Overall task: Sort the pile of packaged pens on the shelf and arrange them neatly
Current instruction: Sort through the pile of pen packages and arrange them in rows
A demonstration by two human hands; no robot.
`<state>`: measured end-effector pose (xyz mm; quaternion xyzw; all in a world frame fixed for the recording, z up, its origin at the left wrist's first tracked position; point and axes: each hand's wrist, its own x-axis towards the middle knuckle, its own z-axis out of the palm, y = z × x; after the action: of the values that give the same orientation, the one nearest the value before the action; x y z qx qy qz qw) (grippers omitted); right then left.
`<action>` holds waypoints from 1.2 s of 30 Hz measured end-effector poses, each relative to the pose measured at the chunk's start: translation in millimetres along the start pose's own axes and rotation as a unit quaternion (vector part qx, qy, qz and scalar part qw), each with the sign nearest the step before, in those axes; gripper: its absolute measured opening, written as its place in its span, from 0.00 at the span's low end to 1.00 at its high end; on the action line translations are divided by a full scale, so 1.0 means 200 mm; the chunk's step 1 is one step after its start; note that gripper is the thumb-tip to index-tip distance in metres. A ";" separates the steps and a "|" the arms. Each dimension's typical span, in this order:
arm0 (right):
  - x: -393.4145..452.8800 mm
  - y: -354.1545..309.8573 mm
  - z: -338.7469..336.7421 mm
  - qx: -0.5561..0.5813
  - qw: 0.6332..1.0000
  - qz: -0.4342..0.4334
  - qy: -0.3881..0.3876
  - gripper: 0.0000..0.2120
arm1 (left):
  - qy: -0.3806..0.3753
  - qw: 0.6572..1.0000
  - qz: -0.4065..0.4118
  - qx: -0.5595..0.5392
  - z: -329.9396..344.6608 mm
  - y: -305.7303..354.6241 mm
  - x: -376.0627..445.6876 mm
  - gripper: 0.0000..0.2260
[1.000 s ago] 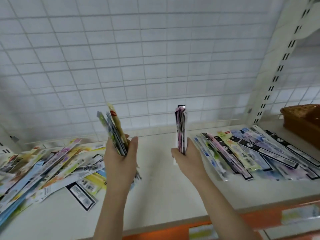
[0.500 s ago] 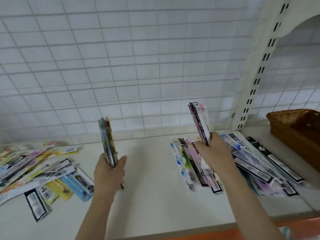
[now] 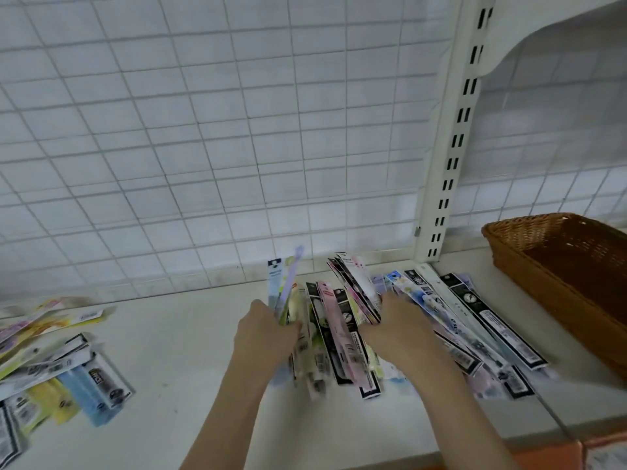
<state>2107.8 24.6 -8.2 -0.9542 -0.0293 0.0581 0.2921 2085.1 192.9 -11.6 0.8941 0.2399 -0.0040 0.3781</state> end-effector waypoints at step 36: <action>-0.09 -0.34 0.25 -0.025 0.974 -0.217 0.065 0.13 | 0.198 0.978 0.046 0.041 -0.37 -0.56 -0.13 0.09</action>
<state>2082.8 107.5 -9.9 -0.9338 -0.2178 -0.0695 0.2752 2001.2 300.2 -29.1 0.9017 0.2686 0.1811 0.2862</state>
